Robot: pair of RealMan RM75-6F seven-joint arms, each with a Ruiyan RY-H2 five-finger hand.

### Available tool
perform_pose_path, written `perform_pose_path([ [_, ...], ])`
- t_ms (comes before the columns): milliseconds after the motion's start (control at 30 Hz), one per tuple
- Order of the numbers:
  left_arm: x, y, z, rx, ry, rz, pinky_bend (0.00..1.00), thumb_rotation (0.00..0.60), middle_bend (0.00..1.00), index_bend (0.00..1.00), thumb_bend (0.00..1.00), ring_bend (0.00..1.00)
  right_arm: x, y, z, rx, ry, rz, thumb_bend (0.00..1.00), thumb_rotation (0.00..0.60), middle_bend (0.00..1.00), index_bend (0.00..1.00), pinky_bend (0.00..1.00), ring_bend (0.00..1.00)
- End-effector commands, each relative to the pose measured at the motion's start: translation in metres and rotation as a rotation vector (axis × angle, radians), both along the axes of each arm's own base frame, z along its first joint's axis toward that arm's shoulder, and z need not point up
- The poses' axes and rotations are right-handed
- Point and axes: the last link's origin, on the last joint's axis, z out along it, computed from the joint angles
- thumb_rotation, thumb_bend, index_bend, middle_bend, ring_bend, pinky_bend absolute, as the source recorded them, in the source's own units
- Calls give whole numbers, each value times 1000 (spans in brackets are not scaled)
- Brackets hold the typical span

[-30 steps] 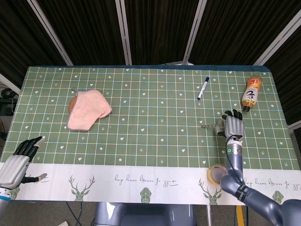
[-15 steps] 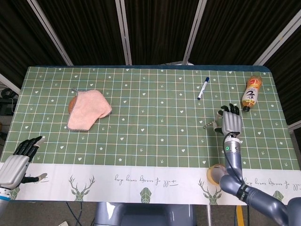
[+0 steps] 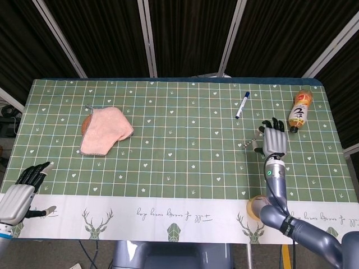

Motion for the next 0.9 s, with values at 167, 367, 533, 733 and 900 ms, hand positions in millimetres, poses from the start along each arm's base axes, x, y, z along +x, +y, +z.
perform_pose_path([
  [167,1,0,0,4,1,-4,0,600,0,0,82,0,-1,-7,-4,-6,0,-9,330,600,190,581,0,0],
  [367,1,0,-1,3,4,-5,0,600,0,0,81,0,-2,-19,-5,-35,-13,-22,332,600,190,582,0,0],
  [533,0,0,-1,2,4,1,0,600,0,0,81,0,-3,-26,-5,-47,-11,-22,331,600,190,583,0,0],
  [733,0,0,-1,2,6,4,0,600,0,0,82,0,-4,-31,-4,-60,-14,-27,332,600,194,583,0,0],
  [900,0,0,-1,0,4,3,0,600,0,0,81,0,-4,-35,-2,-71,-11,-24,332,600,194,583,0,0],
])
